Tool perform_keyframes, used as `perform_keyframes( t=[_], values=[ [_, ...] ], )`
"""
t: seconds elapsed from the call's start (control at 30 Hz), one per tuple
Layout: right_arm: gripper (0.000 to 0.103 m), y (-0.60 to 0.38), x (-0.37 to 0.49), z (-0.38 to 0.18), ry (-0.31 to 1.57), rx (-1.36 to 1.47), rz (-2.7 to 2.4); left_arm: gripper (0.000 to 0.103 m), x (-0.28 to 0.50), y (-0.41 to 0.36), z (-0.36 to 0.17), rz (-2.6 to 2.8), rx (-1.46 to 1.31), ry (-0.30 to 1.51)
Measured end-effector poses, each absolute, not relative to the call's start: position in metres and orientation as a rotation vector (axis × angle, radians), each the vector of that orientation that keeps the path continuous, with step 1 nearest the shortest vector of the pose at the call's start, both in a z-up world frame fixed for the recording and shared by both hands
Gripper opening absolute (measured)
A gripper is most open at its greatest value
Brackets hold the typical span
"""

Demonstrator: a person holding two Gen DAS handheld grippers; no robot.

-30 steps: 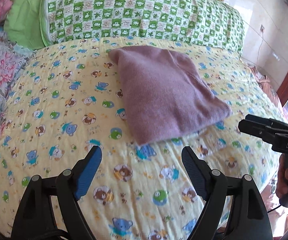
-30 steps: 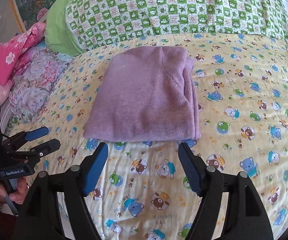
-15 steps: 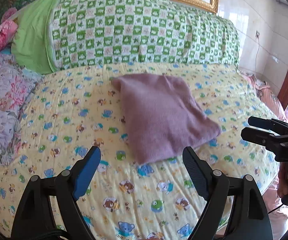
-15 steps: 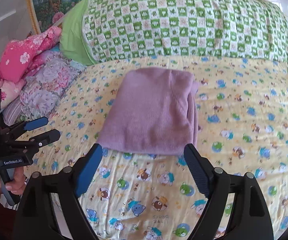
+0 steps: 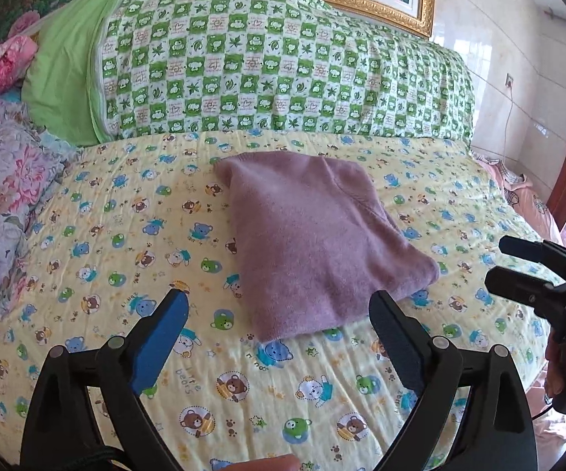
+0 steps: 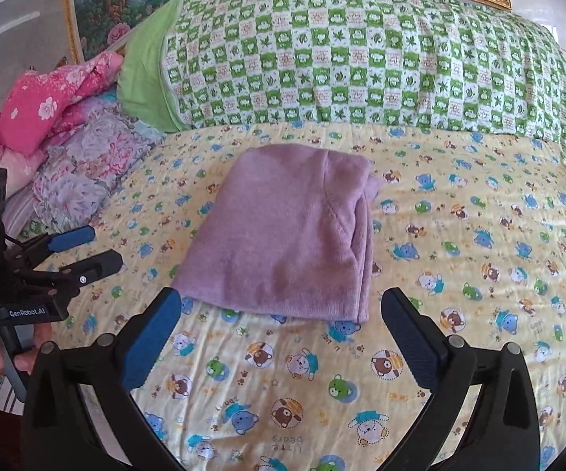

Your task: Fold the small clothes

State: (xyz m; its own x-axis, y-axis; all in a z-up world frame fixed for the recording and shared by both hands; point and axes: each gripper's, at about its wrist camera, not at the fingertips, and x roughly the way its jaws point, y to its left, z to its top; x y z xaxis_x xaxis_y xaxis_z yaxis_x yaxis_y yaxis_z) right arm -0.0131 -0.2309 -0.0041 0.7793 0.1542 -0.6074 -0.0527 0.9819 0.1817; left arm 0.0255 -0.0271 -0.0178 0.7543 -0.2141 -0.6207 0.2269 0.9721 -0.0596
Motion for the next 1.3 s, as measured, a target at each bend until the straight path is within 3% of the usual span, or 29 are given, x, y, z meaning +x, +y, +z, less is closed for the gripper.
perform_keyframes(
  t=[0.4,1.3],
  values=[
    [0.102,-0.231,0.016,-0.062,0.731,0.172,0.072,0.094,0.047,-0.041,-0.059,-0.192,0.081,0.741],
    [0.102,-0.224,0.036,-0.060,0.740,0.186,0.108,0.094,0.067,-0.052,-0.065,-0.162,0.048,0.777]
  ],
)
